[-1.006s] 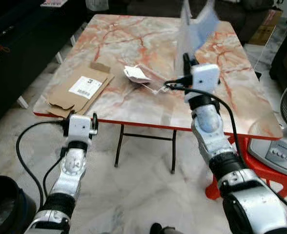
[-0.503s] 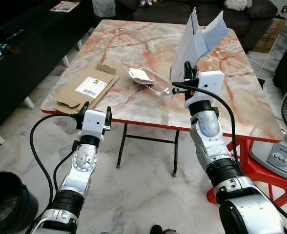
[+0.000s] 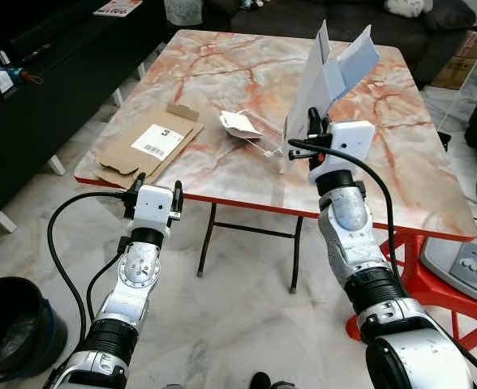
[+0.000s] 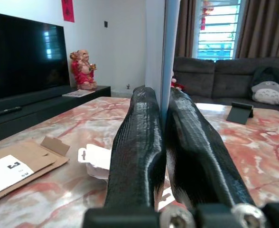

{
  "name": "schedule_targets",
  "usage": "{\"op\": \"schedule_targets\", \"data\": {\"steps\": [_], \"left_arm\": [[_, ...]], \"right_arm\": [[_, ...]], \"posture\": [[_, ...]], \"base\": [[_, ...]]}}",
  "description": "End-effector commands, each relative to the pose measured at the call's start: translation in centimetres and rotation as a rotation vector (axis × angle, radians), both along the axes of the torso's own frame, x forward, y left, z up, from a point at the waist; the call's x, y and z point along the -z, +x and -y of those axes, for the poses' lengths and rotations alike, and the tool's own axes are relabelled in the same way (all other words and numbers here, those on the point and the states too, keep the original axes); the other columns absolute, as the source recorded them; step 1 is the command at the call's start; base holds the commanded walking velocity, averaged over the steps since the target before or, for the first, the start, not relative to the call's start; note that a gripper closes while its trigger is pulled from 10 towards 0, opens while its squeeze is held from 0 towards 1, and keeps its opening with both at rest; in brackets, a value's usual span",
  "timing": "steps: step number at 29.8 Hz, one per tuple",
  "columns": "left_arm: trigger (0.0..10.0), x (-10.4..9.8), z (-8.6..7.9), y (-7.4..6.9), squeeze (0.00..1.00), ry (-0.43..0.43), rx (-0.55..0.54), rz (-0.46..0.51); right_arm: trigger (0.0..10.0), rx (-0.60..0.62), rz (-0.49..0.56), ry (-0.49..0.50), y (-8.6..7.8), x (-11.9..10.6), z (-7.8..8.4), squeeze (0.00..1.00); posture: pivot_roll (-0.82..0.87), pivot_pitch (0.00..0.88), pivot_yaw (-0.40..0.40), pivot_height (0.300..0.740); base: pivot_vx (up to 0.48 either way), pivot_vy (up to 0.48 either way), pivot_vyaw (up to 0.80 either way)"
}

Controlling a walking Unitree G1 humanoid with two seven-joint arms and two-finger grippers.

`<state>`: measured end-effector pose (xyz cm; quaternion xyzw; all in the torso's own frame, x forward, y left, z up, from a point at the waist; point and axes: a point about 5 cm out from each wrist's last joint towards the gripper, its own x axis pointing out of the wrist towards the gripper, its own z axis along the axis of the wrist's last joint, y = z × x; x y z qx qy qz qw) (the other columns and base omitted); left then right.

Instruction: Picking trash to rubbish bin

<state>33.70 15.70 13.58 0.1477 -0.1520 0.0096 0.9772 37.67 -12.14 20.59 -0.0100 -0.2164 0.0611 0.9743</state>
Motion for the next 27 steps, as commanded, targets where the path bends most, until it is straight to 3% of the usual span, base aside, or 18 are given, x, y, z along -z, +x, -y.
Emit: {"op": "schedule_targets", "data": {"steps": [1,7,27], "left_arm": [[10.0,-0.1,-0.31,-0.11,0.0,-0.003,-0.011,-0.002],[10.0,-0.01,-0.32,-0.19,0.0,-0.006,-0.01,-0.005],[10.0,-0.21,-0.13,-0.15,0.0,-0.014,-0.011,0.003]], "right_arm": [[10.0,0.002,-0.001,-0.006,-0.08,-0.05,0.18,0.0],[10.0,0.0,-0.006,-0.009,-0.13,0.07,0.16,0.0],[10.0,-0.006,-0.01,-0.027,0.02,-0.07,0.22,0.0]], "posture": [[0.14,0.131,-0.012,0.74],[0.14,0.133,-0.015,0.74],[0.14,0.132,-0.028,0.74]], "base": [[0.0,0.0,0.0],[0.0,0.0,0.0],[-0.259,0.0,0.0]]}}
